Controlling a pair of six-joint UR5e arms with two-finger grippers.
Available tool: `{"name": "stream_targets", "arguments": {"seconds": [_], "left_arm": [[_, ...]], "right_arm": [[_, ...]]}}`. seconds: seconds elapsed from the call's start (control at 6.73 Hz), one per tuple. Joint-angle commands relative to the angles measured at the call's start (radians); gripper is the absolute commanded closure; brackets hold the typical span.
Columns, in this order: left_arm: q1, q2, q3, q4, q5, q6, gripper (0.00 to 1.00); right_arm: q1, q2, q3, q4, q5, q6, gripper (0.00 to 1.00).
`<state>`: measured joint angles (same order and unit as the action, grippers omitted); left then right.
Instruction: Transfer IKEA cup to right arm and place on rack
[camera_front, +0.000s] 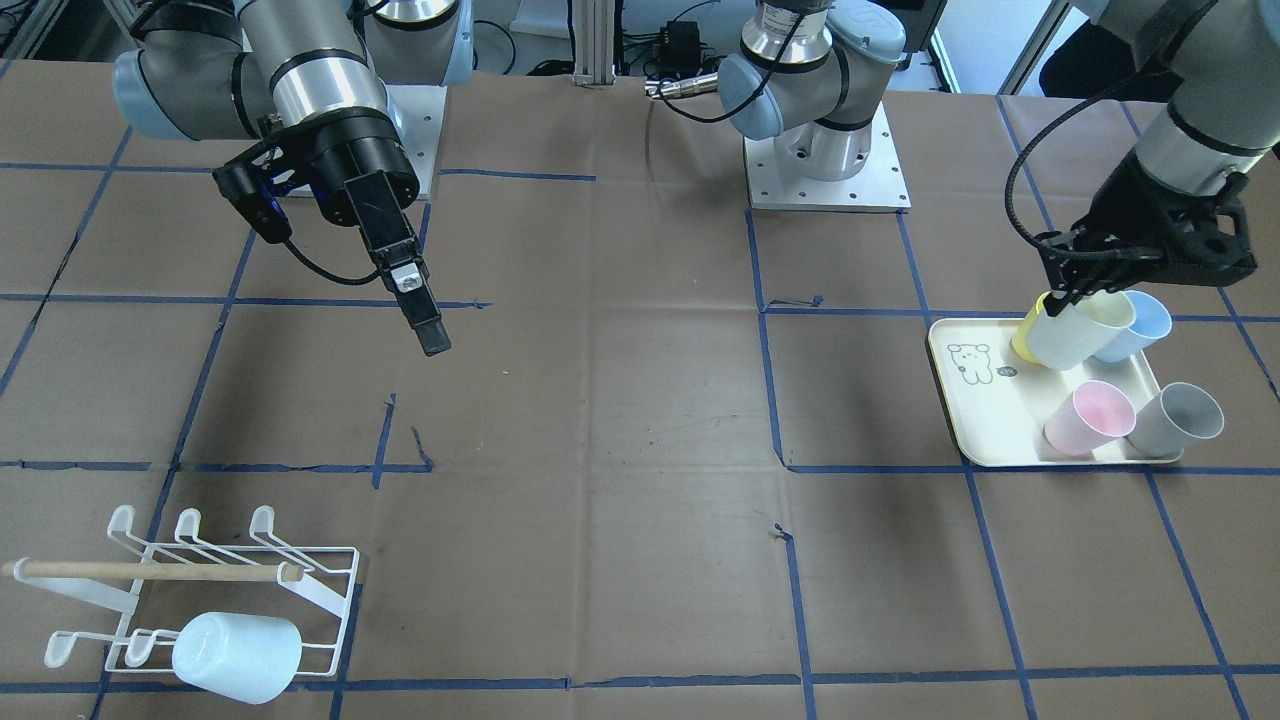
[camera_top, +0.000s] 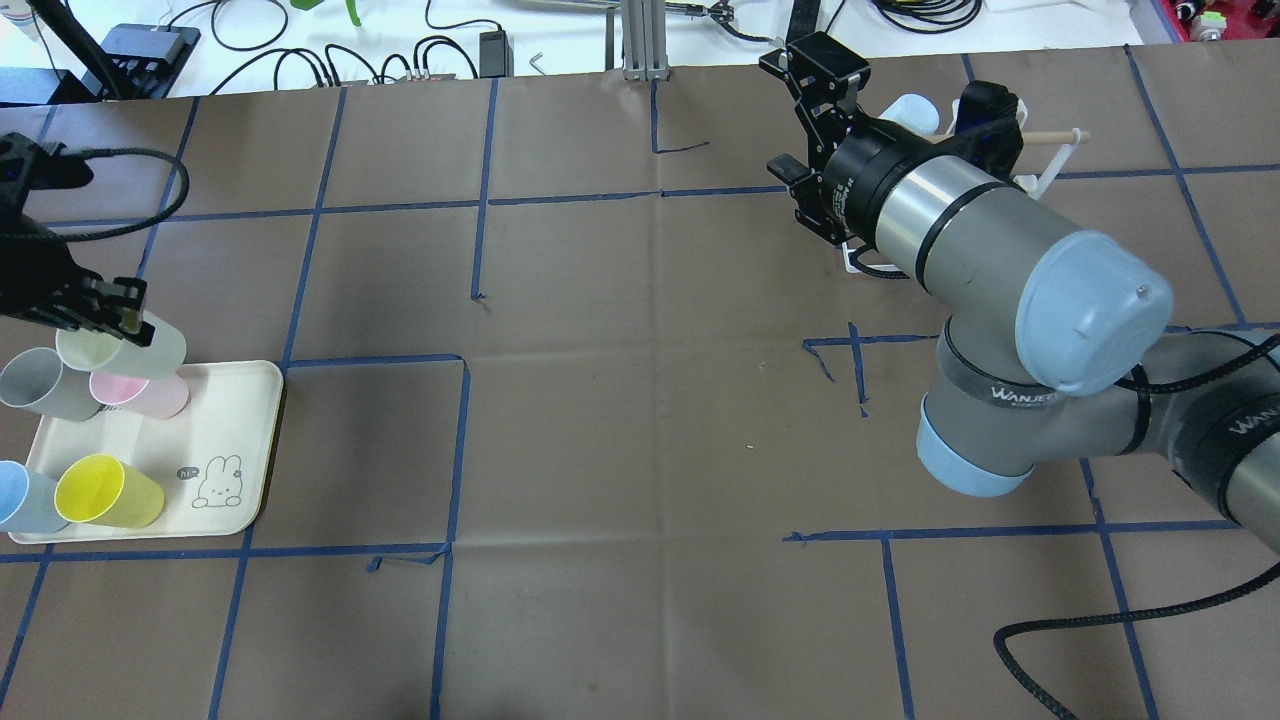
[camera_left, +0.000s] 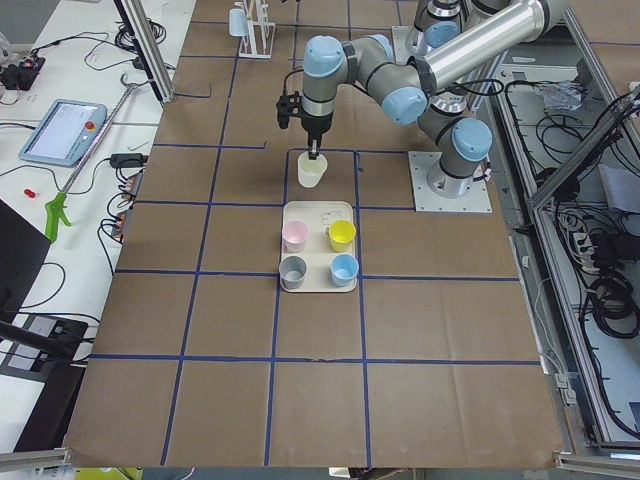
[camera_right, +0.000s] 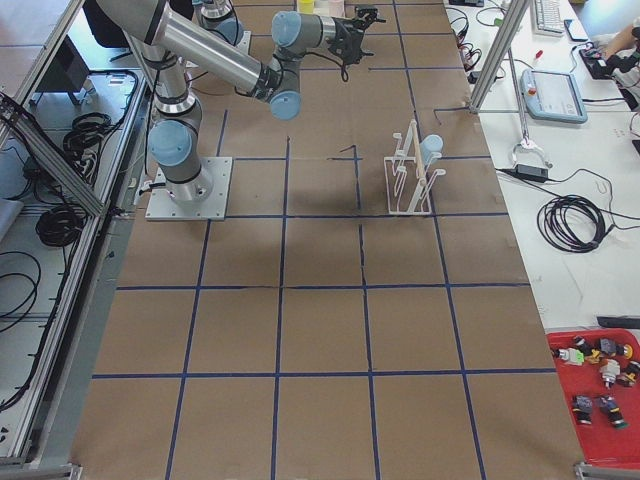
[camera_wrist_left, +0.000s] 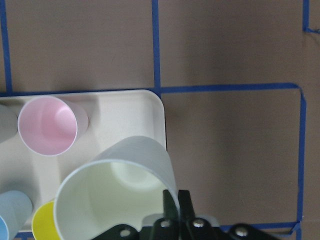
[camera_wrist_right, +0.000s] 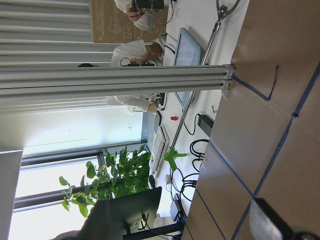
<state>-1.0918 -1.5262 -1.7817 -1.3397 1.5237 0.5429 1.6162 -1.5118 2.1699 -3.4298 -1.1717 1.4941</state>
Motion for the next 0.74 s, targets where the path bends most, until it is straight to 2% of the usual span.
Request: {"name": "stream_targets", "arguments": {"seconds": [0.0, 0.15, 0.45, 0.59], "left_arm": [[-0.109, -0.128, 0.216, -0.023, -0.048, -0.006, 1.00], [-0.127, -0.162, 0.267, -0.004, -0.171, -0.012, 1.00], [-0.143, -0.196, 0.219, 0.257, -0.532, -0.008, 1.00], [-0.184, -0.198, 0.172, 0.424, -0.657, -0.008, 1.00]], "right_arm": [[0.001, -0.001, 0.004, 0.014, -0.011, 0.048, 0.00], [0.001, 0.005, 0.004, 0.017, -0.013, 0.037, 0.00], [0.001, 0.009, 0.004, 0.017, -0.013, 0.035, 0.00], [0.001, 0.010, 0.004, 0.018, -0.013, 0.037, 0.00]]}}
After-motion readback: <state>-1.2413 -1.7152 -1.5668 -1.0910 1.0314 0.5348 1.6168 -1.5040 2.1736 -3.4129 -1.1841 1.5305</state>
